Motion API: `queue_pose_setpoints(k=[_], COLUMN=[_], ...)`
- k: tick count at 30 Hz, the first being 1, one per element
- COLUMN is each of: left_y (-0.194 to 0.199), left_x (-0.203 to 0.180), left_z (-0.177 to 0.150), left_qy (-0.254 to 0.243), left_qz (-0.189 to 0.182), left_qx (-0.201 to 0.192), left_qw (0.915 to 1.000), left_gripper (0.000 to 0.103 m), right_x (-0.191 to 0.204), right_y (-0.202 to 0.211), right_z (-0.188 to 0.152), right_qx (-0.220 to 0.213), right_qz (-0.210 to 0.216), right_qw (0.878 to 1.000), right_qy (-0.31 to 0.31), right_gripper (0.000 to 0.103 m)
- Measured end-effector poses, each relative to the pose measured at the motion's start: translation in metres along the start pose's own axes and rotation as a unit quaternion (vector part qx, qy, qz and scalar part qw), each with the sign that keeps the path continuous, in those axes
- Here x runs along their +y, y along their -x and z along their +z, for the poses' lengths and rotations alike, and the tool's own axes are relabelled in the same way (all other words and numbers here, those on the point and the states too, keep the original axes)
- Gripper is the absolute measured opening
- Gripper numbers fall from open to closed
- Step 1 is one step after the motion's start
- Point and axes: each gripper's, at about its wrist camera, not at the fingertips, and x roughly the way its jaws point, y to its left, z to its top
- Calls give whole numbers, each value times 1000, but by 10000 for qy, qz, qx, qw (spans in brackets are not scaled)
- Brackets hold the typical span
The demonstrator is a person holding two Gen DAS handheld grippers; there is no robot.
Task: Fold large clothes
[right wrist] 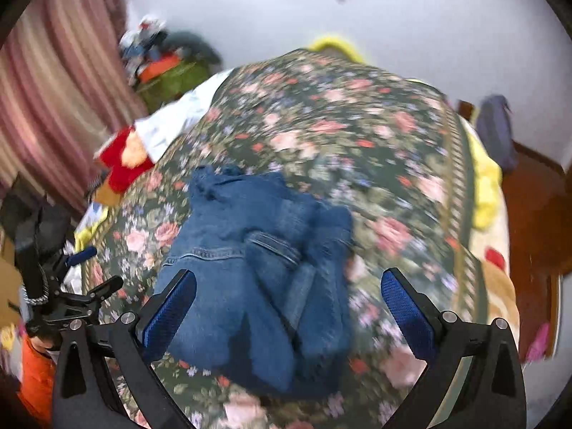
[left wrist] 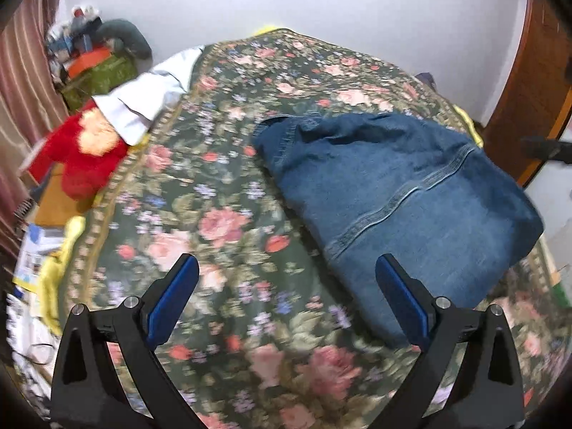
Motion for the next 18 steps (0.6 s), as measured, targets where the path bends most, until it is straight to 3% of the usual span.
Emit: queue_pose_setpoints(k=[3, 7, 10, 12, 18], left_y=[-14, -44, -69, -83, -129], left_x=[-3, -1, 2, 8, 19], left_z=[5, 10, 11, 12, 15], left_qy=[199, 596, 922, 1213, 2009], left_qz=[-311, -835, -1255, -1535, -2349], left_qx=[201, 556, 878, 947, 1312], left_qw=[9991, 9932, 9839, 9761, 9419], left_gripper=[100, 100, 100, 101, 103], right_x=[10, -9, -41, -60, -67], right_y=[-40, -82, -98, -109, -138], right_z=[6, -2, -8, -11, -9], right_qx=[493, 1063, 1349, 1631, 2015], right_qz=[-92, -238, 421, 933, 1603], right_qw=[9984, 9937, 9896, 9794, 9636], right_qy=[273, 243, -286, -744, -719], right_gripper=[103, 103, 103, 103, 103])
